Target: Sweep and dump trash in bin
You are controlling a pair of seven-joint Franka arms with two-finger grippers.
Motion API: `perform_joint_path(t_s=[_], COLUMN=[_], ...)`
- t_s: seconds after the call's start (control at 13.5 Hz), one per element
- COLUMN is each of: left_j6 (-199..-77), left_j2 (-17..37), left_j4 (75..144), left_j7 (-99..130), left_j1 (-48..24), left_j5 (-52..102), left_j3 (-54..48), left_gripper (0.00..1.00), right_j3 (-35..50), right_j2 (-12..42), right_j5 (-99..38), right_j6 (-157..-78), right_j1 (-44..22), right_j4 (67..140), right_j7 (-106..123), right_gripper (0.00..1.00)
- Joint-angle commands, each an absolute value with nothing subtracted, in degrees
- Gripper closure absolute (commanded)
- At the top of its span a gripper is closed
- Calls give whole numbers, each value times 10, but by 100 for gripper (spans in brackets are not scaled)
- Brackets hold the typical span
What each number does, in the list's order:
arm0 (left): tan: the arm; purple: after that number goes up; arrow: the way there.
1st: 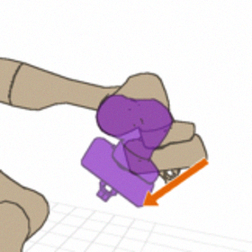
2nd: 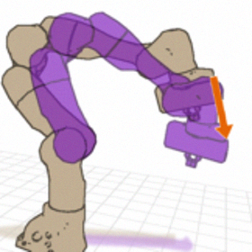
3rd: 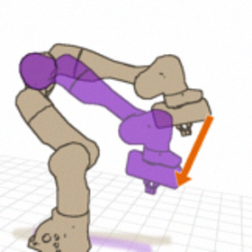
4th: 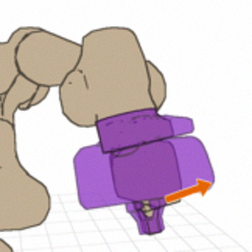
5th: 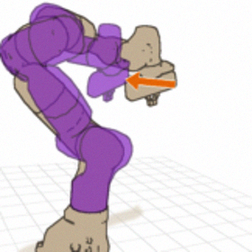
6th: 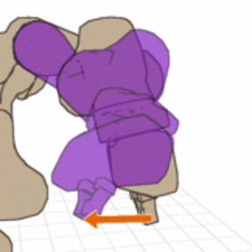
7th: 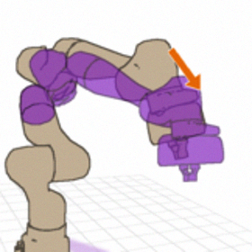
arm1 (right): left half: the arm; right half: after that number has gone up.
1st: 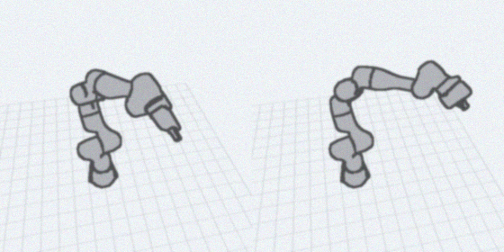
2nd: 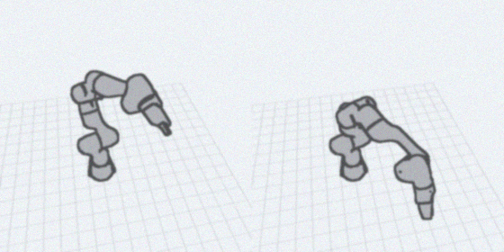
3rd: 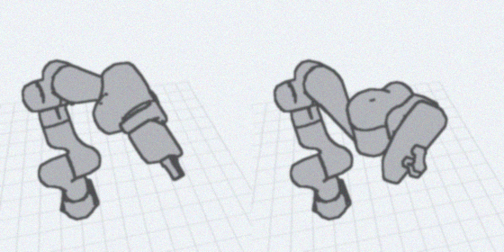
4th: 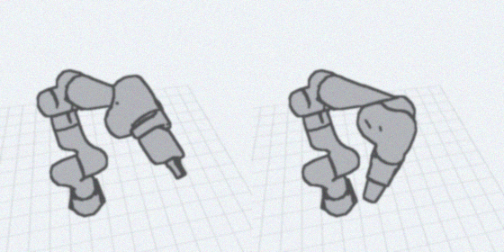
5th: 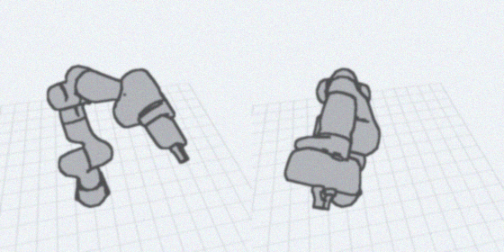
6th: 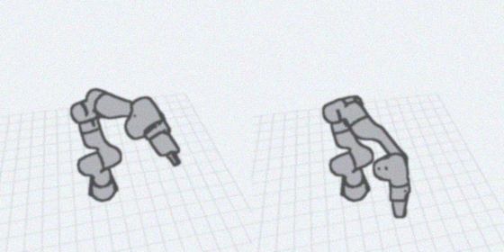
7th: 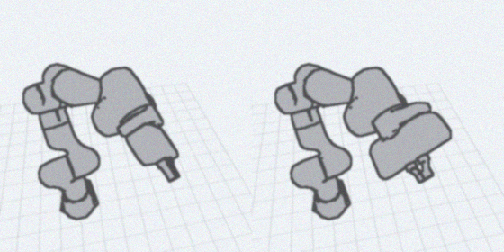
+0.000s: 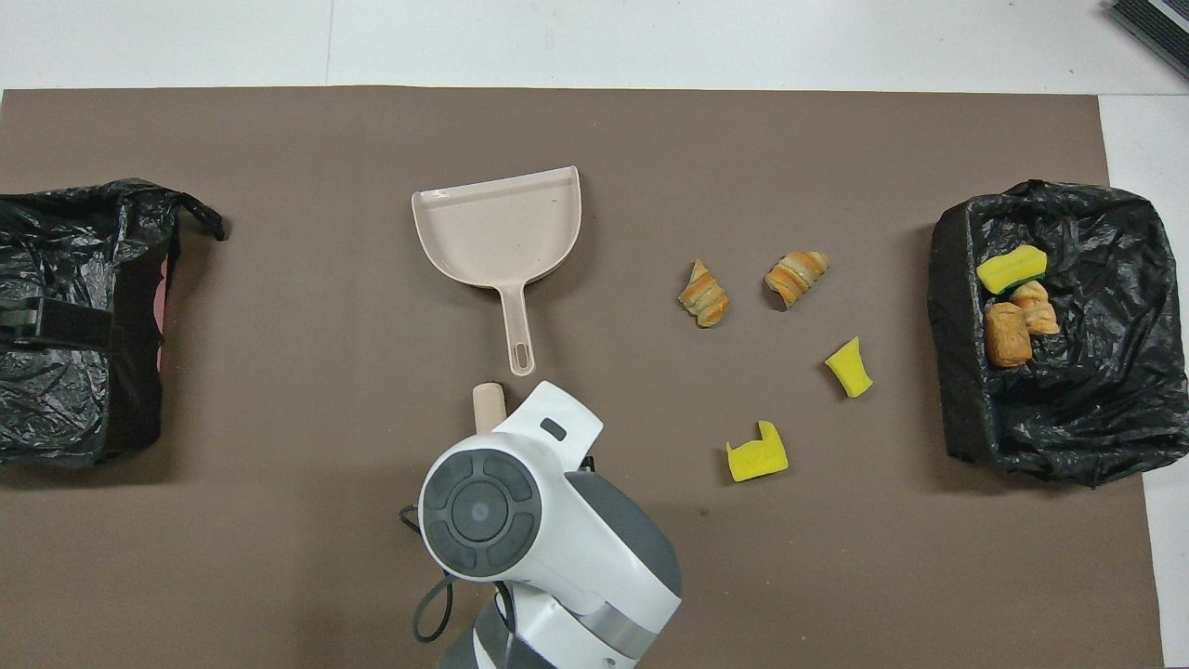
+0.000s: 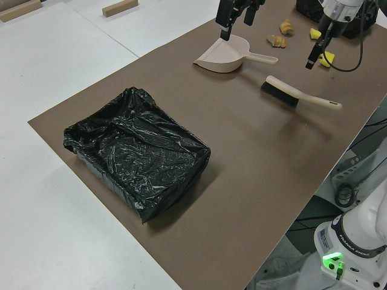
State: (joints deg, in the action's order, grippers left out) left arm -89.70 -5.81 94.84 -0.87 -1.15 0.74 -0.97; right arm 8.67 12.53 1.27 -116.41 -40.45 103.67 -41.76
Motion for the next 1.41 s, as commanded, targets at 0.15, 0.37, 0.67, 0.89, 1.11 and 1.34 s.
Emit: perform_joint_path(t_s=[0.15,0.37,0.67,0.89,1.11,1.34], left_j6=[-894,-900,-993,-1069,-1080,-1119], left_j2=[-59,-61,-11,39,112,166], left_j4=[946,949,951,946,908,898], left_j7=[-12,-9,32,107,152,210], left_j1=[-4,-13,-39,-77,-127,-177], left_j5=[3,4,-2,-2,1,-1], left_j3=[-15,-17,-21,-22,-22,-21], left_gripper=[0,0,0,0,0,0], right_j3=[86,87,87,87,87,87], right_j2=[126,129,127,126,127,127], right_j5=[-1,-1,-1,-7,-34,-41], right_j6=[-1223,-1260,-1270,-1271,-1272,-1274], right_j1=[-463,-468,-472,-471,-471,-471], right_j4=[1083,1112,1139,1145,1145,1146], right_j7=[-479,-479,-472,-461,-444,-433], right_gripper=[18,18,19,23,35,35])
